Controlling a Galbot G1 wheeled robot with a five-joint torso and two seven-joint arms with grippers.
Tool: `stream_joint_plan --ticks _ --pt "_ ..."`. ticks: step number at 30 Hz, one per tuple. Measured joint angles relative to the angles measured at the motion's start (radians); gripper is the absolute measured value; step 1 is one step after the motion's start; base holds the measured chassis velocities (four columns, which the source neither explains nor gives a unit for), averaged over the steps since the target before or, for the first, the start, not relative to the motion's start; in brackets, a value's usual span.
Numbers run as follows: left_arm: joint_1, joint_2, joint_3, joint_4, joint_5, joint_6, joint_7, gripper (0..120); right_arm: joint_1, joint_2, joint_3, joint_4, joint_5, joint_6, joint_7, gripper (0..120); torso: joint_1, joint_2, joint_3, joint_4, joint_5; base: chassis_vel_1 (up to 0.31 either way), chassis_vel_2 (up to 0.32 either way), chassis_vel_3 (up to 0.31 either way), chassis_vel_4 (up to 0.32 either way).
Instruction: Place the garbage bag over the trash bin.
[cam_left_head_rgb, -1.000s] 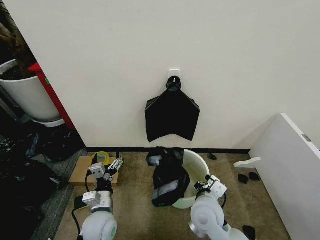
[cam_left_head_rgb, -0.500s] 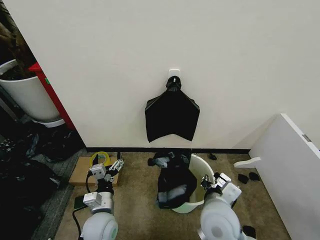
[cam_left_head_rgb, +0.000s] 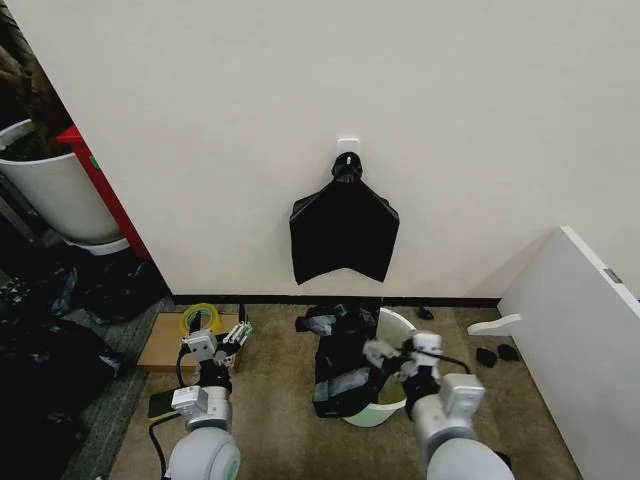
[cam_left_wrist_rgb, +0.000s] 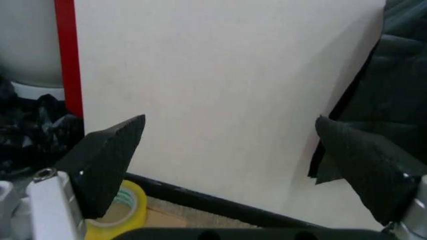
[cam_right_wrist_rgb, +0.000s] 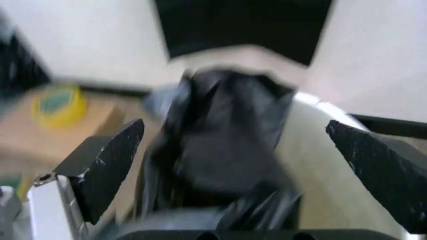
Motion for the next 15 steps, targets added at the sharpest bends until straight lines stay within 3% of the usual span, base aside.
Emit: stream_joint_plan --ticks 5,10,15 --pt "-0.004 0.003 -0.004 0.008 0.000 0.004 -0.006 100 0.079 -0.018 -0.084 -0.080 -0.057 -0.103 -0.015 100 0.000 0.000 0.000 0.0000 -0.0001 0.000 0.000 0.000 0.000" --pt "-0.016 0.004 0.001 0.022 0.000 0.009 -0.008 100 0.124 0.014 -0.117 -0.192 -0.205 -0.096 -0.048 100 0.000 0.000 0.000 0.0000 0.0000 0.000 0.000 0.000 0.000" --pt "-0.027 0.003 0.021 0.038 -0.003 0.025 -0.012 100 0.146 0.039 -0.127 -0.229 -0.243 -0.092 -0.048 86 0.000 0.000 0.000 0.0000 0.0000 0.000 0.000 0.000 0.000"
